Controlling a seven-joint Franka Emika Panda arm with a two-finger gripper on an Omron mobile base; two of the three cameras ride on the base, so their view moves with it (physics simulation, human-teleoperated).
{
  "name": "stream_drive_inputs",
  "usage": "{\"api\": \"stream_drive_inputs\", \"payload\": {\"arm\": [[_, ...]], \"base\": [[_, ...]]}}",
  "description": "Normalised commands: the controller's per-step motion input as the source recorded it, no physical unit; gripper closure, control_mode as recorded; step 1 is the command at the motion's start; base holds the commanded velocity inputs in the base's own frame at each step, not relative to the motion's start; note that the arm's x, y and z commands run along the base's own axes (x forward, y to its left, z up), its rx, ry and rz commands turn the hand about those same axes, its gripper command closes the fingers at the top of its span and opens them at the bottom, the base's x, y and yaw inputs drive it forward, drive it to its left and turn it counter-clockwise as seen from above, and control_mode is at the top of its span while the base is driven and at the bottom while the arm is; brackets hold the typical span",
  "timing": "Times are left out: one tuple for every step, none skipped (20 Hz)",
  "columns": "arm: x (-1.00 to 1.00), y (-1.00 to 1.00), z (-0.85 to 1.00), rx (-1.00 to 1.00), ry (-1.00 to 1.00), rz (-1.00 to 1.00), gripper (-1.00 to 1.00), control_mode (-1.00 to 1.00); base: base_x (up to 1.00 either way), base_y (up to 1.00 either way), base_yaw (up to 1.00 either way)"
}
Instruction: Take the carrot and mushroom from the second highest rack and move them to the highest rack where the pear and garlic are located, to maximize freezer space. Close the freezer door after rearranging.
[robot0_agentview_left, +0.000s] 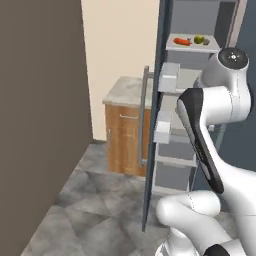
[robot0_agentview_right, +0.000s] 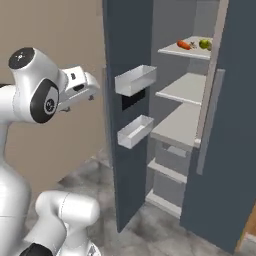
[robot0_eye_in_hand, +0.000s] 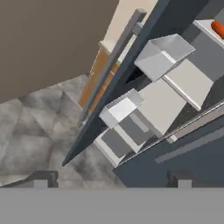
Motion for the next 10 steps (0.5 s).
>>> {"api": "stream_drive_inputs", "payload": {"arm": [[0.0, 0.0, 0.0, 0.0, 0.0, 0.0, -1.0, 1.0], [0.0, 0.0, 0.0, 0.0, 0.0, 0.0, -1.0, 1.0], [0.0, 0.0, 0.0, 0.0, 0.0, 0.0, -1.0, 1.0], [0.0, 0.0, 0.0, 0.0, 0.0, 0.0, -1.0, 1.0], [0.0, 0.0, 0.0, 0.0, 0.0, 0.0, -1.0, 1.0], [0.0, 0.0, 0.0, 0.0, 0.0, 0.0, -1.0, 1.0], [0.0, 0.0, 0.0, 0.0, 0.0, 0.0, -1.0, 1.0], [0.0, 0.0, 0.0, 0.0, 0.0, 0.0, -1.0, 1.0], [0.0, 0.0, 0.0, 0.0, 0.0, 0.0, -1.0, 1.0], [0.0, 0.0, 0.0, 0.0, 0.0, 0.0, -1.0, 1.0]], "base": [[-0.27, 0.99, 0.87], [-0.22, 0.96, 0.89], [-0.23, 0.94, 0.9], [-0.19, 0.92, 0.8], [-0.01, 0.91, 0.66], [0.0, 0.89, 0.45], [0.33, 0.89, 0.2], [0.55, 0.81, 0.0], [0.69, 0.78, -0.05], [0.79, 0.7, -0.28]]}}
